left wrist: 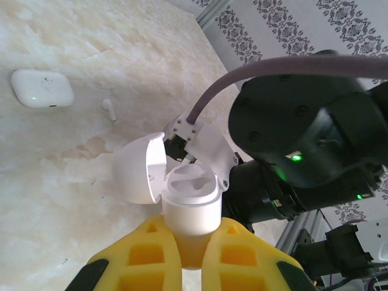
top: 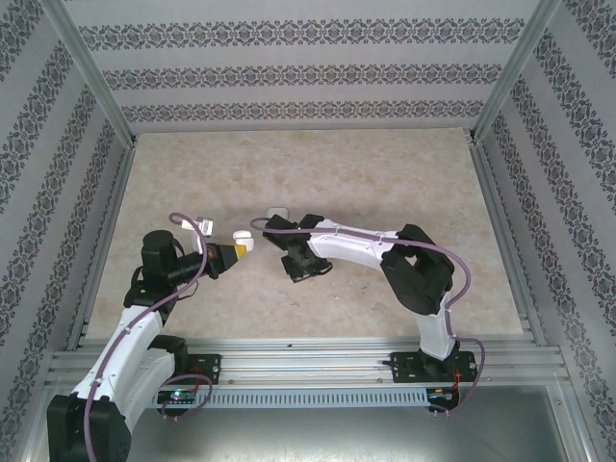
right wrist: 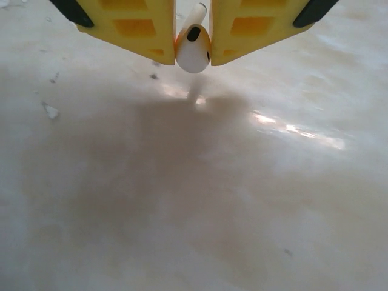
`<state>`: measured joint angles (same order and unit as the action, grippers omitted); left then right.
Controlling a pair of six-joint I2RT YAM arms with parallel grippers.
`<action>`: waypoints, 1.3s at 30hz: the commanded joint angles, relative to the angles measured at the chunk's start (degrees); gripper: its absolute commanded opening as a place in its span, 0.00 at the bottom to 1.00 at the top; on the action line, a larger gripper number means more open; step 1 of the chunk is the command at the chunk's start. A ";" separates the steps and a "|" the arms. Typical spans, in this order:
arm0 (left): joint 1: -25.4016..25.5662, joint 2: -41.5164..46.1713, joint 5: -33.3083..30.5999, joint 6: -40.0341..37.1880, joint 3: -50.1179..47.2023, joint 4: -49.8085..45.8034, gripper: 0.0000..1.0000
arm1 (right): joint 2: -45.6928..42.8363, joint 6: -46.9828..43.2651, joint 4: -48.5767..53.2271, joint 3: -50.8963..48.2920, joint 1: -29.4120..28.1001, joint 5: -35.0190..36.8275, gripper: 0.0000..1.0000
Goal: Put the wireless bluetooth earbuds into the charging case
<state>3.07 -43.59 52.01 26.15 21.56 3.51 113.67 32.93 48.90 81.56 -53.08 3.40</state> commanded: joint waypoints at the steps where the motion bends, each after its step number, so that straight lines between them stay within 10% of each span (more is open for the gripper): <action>1: 0.71 0.77 -0.67 -0.31 -0.84 1.07 0.00 | 3.00 -3.19 2.80 -2.11 0.32 -3.89 0.20; 10: 0.87 -0.65 -1.38 0.09 -0.50 0.92 0.00 | 4.40 -1.21 3.85 0.51 -0.18 -3.76 0.42; 39: 0.83 -1.48 -1.94 -0.06 -0.03 -1.83 0.00 | 4.60 4.32 5.06 7.45 0.43 -3.99 0.42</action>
<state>3.07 -45.39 50.33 26.15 20.69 2.35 119.87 34.87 52.93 89.84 -52.62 -1.56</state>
